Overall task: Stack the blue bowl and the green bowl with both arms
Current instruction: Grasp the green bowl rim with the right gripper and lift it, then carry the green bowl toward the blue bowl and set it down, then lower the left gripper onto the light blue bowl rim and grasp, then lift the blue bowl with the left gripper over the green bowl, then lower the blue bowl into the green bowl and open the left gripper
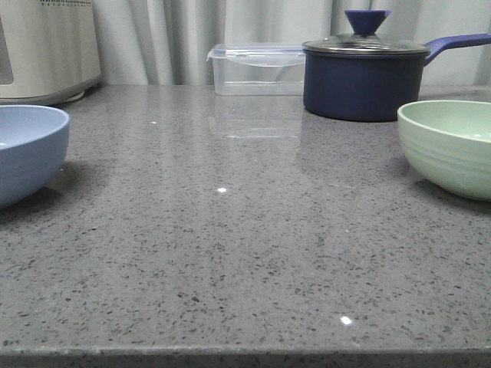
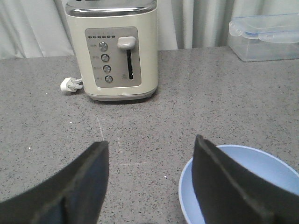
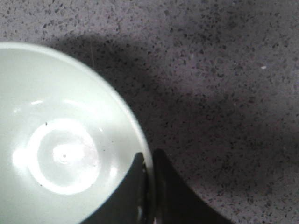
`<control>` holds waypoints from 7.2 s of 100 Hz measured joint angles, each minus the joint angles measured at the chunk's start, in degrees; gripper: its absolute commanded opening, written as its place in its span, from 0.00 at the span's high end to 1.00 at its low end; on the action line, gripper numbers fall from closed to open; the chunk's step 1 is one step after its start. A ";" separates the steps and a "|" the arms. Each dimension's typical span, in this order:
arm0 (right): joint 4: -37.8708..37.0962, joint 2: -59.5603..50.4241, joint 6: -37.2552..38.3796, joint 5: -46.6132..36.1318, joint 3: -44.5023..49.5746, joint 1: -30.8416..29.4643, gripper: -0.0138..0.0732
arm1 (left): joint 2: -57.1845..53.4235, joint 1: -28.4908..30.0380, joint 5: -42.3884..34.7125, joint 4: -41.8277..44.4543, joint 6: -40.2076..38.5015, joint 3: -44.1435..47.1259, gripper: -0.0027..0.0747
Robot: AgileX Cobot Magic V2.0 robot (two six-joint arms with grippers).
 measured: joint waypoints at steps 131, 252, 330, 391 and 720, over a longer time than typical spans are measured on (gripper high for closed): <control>3.49 17.60 -0.73 -0.19 -19.62 29.66 0.84 | 0.00 0.00 0.79 0.00 0.02 0.00 0.47; 3.61 -0.40 -0.73 -7.68 -0.81 30.58 0.92 | 0.00 0.00 0.83 0.00 0.12 0.00 0.47; 5.59 5.44 -0.73 -13.57 0.80 33.73 0.92 | 0.00 0.00 0.83 0.00 0.12 0.00 0.47; 5.61 5.44 -0.73 -13.80 0.80 33.73 0.92 | 14.21 0.00 13.10 -9.19 0.12 -10.45 0.47; 5.61 5.44 -0.82 -14.13 0.80 33.73 0.92 | 68.89 -29.78 39.92 -11.55 0.55 -54.74 0.90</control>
